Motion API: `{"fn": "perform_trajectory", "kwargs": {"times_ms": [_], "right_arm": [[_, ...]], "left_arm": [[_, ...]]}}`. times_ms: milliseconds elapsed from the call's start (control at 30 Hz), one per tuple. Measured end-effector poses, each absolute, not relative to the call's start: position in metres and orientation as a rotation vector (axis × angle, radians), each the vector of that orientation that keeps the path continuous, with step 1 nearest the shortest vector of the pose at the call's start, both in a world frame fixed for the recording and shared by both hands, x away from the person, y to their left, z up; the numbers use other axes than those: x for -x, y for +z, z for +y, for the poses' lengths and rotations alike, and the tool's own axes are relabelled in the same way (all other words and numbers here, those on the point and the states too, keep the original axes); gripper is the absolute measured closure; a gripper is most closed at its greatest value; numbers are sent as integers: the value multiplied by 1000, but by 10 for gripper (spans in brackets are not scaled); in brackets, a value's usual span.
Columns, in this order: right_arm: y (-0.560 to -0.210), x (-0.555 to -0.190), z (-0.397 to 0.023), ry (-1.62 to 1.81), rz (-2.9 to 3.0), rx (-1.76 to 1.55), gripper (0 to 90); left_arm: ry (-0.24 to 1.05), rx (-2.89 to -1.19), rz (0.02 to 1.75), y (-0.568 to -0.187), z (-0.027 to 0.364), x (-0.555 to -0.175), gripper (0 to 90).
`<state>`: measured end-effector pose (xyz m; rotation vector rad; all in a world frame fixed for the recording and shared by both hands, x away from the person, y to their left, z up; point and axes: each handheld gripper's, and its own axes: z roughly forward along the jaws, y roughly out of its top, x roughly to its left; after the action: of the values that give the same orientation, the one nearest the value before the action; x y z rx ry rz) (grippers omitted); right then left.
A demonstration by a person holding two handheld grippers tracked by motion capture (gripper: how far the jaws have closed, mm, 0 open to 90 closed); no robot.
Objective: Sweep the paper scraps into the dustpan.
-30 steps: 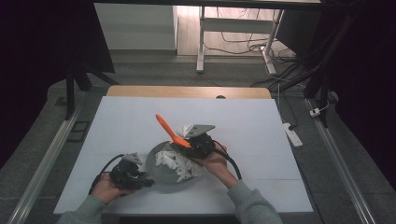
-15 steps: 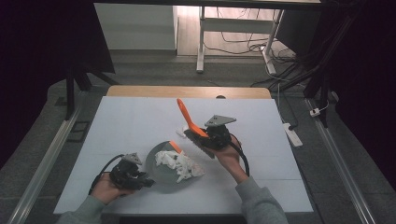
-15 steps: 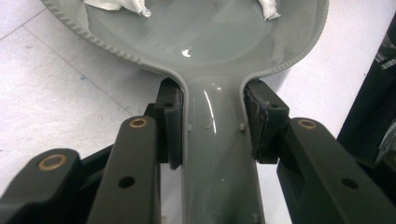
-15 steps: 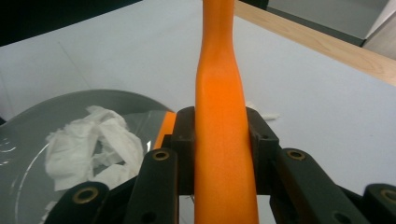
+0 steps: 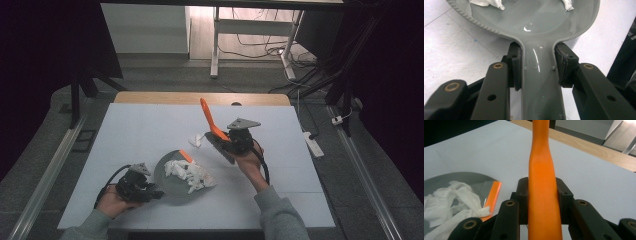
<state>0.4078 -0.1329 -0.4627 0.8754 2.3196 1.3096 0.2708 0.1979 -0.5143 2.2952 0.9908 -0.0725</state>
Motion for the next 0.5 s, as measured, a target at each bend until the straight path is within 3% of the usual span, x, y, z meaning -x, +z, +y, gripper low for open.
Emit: {"fn": "perform_trajectory", "kwargs": {"times_ms": [500], "right_arm": [[-487, -486, -105, 1124, 2336, -971, 703]], "left_arm": [[-57, -2273, 1026, -516, 205, -275, 613]]}}
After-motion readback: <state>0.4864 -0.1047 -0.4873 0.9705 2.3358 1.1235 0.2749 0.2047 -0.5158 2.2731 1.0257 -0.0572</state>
